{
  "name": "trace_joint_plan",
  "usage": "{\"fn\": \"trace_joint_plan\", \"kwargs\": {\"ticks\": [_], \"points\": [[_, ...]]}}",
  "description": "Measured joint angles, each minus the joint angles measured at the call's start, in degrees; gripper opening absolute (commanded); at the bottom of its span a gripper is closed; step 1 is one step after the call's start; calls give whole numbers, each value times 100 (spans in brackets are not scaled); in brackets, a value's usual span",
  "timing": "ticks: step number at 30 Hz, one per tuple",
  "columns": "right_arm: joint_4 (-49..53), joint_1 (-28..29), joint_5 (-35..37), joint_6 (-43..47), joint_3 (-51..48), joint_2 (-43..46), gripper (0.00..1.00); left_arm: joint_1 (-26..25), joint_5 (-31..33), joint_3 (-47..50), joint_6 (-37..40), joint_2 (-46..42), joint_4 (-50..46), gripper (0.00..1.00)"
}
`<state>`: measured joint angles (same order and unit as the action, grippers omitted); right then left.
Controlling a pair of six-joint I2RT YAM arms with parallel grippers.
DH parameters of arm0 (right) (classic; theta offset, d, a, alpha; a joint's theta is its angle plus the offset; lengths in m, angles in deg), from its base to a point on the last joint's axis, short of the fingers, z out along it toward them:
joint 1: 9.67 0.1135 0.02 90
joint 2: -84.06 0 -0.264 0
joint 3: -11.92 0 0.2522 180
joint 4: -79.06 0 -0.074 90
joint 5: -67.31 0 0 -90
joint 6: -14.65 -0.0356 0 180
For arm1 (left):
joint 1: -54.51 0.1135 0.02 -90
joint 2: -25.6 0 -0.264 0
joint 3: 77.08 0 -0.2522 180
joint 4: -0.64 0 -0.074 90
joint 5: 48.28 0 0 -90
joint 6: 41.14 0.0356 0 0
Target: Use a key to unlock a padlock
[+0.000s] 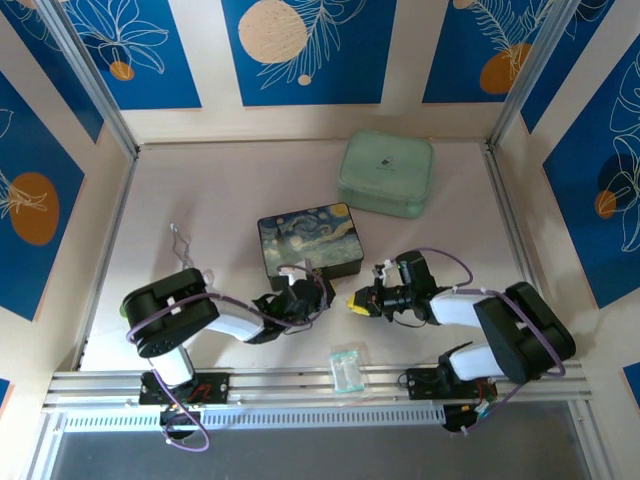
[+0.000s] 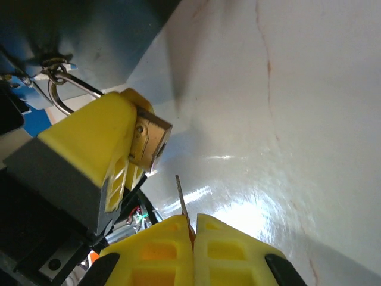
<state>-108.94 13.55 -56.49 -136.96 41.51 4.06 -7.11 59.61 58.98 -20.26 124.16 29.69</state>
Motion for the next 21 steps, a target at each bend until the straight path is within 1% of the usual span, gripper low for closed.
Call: {"fn": "trace_joint_plan", "kwargs": {"ticks": [3,11,16,21], "points": [[-337,-79,-186,-98,-28,-238,0,0,92,68,-94,98,389,0],[-713,-120,-417,-190,-28,-273,0,0,367,94,-243,393,1185,0],[-916,-129,-461,-247,-22,-393,0,0,402,74,-284,391,1180,0],[-1357,-129,-562,-444,-22,-726,0,0,409,9,-391,282,874,0]]}}
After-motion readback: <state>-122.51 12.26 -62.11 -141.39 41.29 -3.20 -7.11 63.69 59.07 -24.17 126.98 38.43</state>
